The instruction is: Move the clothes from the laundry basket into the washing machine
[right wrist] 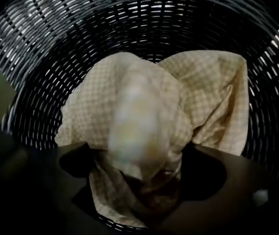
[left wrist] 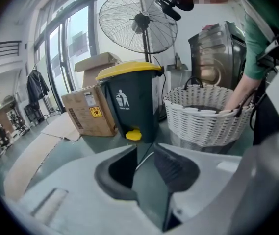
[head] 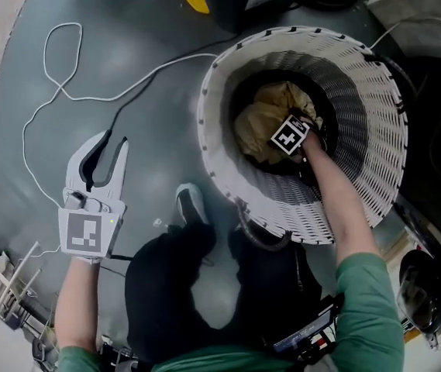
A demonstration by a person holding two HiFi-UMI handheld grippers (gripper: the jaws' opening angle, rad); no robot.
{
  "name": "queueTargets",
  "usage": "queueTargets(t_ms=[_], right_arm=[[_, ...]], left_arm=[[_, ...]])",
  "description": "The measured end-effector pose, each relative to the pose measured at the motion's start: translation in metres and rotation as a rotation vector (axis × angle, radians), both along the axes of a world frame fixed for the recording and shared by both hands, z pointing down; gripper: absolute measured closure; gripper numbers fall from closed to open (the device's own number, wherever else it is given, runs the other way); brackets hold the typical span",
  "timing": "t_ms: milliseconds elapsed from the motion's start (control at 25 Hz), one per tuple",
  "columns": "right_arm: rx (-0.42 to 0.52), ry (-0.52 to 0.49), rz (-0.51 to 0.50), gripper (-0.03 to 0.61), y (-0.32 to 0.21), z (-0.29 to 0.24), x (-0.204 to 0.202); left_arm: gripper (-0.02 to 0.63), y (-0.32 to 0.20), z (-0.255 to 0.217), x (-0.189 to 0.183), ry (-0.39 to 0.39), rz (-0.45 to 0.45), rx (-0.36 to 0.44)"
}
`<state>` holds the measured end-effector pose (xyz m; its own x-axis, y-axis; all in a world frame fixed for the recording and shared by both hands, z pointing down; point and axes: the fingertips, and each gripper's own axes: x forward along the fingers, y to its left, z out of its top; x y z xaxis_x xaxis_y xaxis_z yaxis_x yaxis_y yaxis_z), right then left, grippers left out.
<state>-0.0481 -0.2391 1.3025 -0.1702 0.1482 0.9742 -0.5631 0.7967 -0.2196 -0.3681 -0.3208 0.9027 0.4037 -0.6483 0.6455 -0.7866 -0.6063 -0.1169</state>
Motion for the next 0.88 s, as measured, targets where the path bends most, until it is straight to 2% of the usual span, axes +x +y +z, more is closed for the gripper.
queueTargets(t_ms=[40,120,200,240,360,520,880], right_arm=[[-0.001,-0.011,-0.006,0.064,0.002,-0.004,-0.001],[-0.005,-0.028,-0.039,0.262,0.009,-0.013,-0.005],[0.011,-0.018,-0.100,0.363,0.017,-0.019,-0.011],[0.026,-0.006,-0.130,0.382,0.020,-0.022,-0.013],[0.107,0.017,-0.174,0.413,0.012,-0.037,-0.018],[0.211,-0.022,-0.149,0.420,-0.004,-0.090,-0.032],[0.324,-0.086,-0.096,0.422,-0.014,-0.259,-0.025]], left_arm=[[0.512,0.003,-0.002,0.001,0.000,0.002,-0.004],[0.515,0.007,-0.009,0.005,0.007,0.015,-0.010],[0.521,0.012,-0.017,0.010,0.005,0.042,-0.007],[0.524,0.014,-0.019,0.012,-0.001,0.054,-0.006],[0.529,0.020,-0.025,0.013,-0.003,0.052,-0.013],[0.532,0.030,-0.048,0.012,0.022,0.022,-0.027],[0.534,0.058,-0.167,0.030,0.070,0.003,-0.012]])
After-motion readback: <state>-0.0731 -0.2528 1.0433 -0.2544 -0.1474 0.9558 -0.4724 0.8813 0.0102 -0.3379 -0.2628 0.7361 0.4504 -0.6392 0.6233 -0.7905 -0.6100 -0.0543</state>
